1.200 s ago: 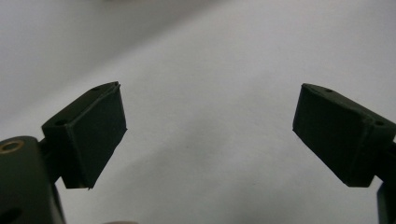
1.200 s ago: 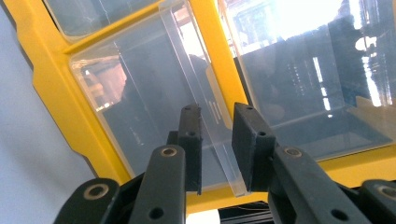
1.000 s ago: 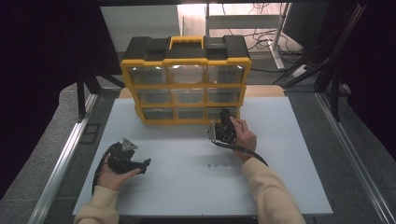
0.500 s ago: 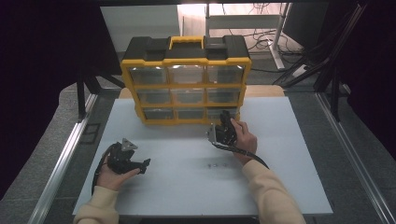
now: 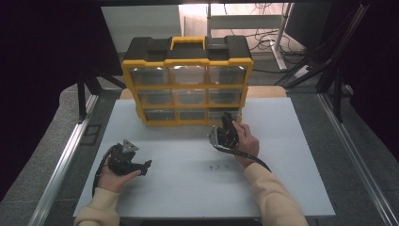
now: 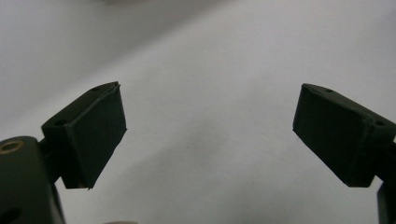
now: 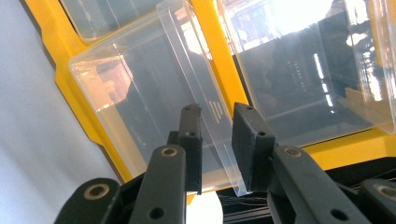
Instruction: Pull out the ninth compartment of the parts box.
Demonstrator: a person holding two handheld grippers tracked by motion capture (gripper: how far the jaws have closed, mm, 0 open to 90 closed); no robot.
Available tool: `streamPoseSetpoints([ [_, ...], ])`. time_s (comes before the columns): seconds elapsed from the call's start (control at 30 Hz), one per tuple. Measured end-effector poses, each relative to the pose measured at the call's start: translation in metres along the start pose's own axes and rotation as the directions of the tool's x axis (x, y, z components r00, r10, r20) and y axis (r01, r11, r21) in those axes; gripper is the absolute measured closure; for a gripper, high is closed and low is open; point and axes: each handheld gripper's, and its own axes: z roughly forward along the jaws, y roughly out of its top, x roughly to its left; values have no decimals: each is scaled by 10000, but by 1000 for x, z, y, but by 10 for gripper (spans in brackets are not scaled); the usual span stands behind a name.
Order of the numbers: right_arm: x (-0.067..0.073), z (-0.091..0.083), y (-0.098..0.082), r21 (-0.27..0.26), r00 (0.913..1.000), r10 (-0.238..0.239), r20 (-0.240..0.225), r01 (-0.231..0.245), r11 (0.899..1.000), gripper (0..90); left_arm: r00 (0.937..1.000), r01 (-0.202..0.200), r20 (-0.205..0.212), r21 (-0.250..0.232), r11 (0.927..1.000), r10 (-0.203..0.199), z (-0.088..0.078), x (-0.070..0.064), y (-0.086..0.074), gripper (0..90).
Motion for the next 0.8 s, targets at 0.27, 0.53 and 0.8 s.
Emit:
streamPoseSetpoints([
  [0.27,1,-3,1,-15,10000,-28,7,28,10000,733,10000,-7,2,-3,10000,7,0,0,0,101],
  [0.53,3,-5,2,-2,9999,-139,55,139,9999,735,10000,-35,-14,-8,10000,35,0,-1,0,101],
  [0.8,3,-6,3,14,9999,-127,68,127,9999,737,10000,-27,-25,2,10000,27,0,-1,0,101],
])
